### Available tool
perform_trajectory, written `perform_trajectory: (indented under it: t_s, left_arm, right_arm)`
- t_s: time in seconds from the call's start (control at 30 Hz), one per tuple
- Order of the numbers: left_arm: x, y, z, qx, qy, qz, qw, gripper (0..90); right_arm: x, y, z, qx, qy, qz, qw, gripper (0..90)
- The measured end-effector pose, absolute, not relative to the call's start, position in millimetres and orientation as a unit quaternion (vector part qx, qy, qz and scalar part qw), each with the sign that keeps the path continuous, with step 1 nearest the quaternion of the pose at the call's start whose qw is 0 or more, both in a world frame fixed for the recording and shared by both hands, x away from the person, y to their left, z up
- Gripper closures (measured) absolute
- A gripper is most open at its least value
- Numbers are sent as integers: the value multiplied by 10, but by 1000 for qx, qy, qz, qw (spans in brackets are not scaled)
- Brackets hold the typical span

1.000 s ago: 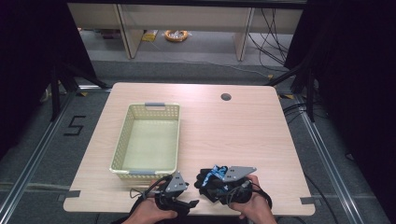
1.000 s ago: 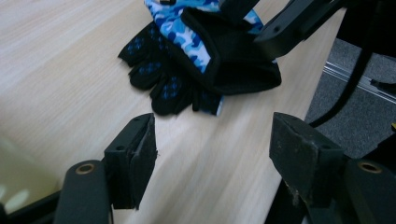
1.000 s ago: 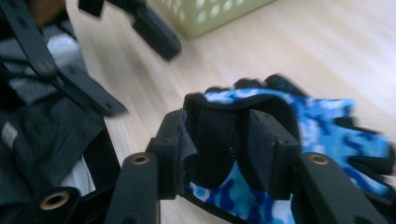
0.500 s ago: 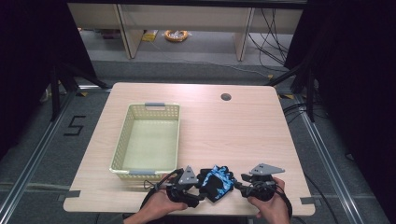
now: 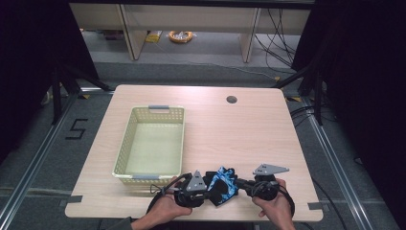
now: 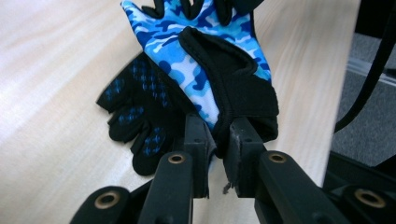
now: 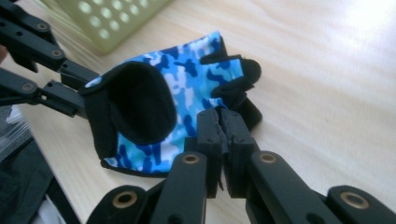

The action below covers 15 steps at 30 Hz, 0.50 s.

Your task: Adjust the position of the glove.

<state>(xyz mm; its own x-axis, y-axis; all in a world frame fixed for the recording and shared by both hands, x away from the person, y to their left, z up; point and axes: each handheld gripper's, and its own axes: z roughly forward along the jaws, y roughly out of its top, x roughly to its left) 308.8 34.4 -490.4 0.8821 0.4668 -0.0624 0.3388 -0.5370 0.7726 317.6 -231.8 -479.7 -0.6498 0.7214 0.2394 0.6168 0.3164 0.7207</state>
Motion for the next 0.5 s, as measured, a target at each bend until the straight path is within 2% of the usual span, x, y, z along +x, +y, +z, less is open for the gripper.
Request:
perform_trajectory:
  t_s: [0.17,0.23,0.33,0.5]
  left_arm:
    - [2958,387,-4746,863,230,56,445,795]
    - [2913,373,-4737,862,231,48,449,796]
    - [2851,298,-4771,862,225,40,452,799]
    - [2813,149,-4822,862,222,35,454,807]
  right_arm:
    - [3186,-2282,-4602,389,816,417,98,876]
    - [3194,-2235,-4529,385,822,410,91,876]
    - [3296,-2154,-4470,354,839,398,114,878]
    - [3512,-1996,-4420,334,855,384,102,881]
